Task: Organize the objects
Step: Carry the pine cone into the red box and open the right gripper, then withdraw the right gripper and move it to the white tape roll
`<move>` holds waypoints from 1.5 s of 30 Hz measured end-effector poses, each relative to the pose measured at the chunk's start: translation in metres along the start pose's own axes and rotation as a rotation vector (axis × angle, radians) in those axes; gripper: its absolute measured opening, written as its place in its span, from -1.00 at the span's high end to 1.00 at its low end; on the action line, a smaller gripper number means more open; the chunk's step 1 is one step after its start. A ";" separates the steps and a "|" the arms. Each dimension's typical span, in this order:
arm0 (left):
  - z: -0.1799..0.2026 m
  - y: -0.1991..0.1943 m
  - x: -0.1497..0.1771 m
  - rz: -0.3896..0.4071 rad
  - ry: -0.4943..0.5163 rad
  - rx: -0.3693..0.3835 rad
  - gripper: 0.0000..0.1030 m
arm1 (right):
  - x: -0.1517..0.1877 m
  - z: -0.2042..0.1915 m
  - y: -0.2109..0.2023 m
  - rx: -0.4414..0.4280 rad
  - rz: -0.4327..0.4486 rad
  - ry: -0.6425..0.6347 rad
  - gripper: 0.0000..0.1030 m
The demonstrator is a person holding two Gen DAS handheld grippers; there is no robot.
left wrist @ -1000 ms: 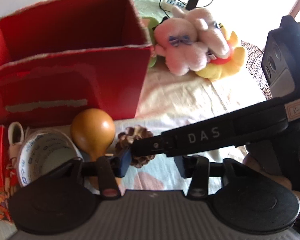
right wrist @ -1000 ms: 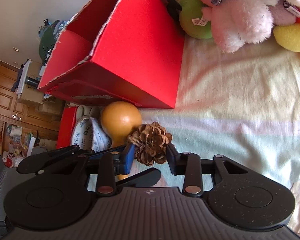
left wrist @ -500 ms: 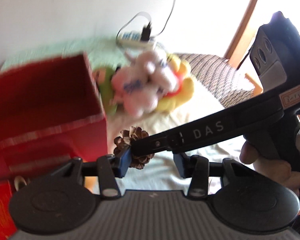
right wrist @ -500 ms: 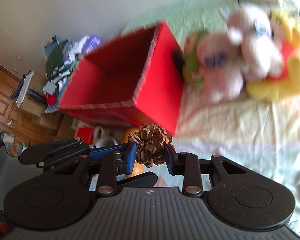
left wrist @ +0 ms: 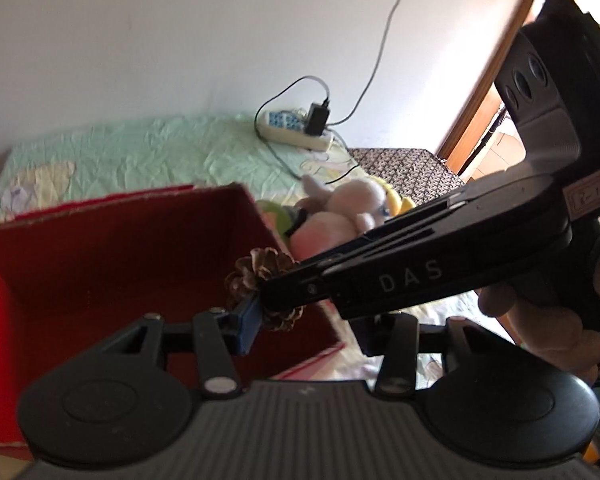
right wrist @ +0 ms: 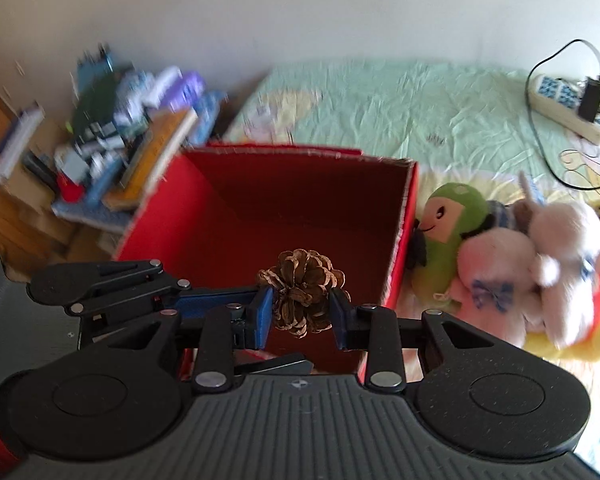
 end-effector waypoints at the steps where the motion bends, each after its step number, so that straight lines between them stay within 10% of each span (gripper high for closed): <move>1: -0.007 0.009 0.001 -0.022 -0.016 0.011 0.07 | -0.006 0.001 0.010 0.016 -0.041 0.004 0.35; 11: -0.033 0.068 0.026 -0.233 -0.110 0.108 0.07 | -0.020 0.015 0.102 0.179 -0.505 0.026 0.32; 16: -0.038 0.071 0.029 -0.263 -0.106 0.171 -0.08 | -0.017 0.012 0.118 0.194 -0.579 0.016 0.37; 25: -0.075 0.040 0.031 -0.221 -0.181 0.135 -0.15 | -0.034 0.032 0.087 0.142 -0.388 0.075 0.35; 45: -0.085 -0.043 0.044 -0.039 -0.125 -0.394 -0.15 | -0.010 -0.001 0.065 0.015 -0.167 0.024 0.22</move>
Point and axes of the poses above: each gripper's, at about its wrist camera, not at the fingertips, and y roughly the way its jaws point, z to its right, x to its underside, the point moved 2 cm from there along y, roughly the way its jaws point, and after that the axes turned 14 degrees about -x, right-handed, at the moved point
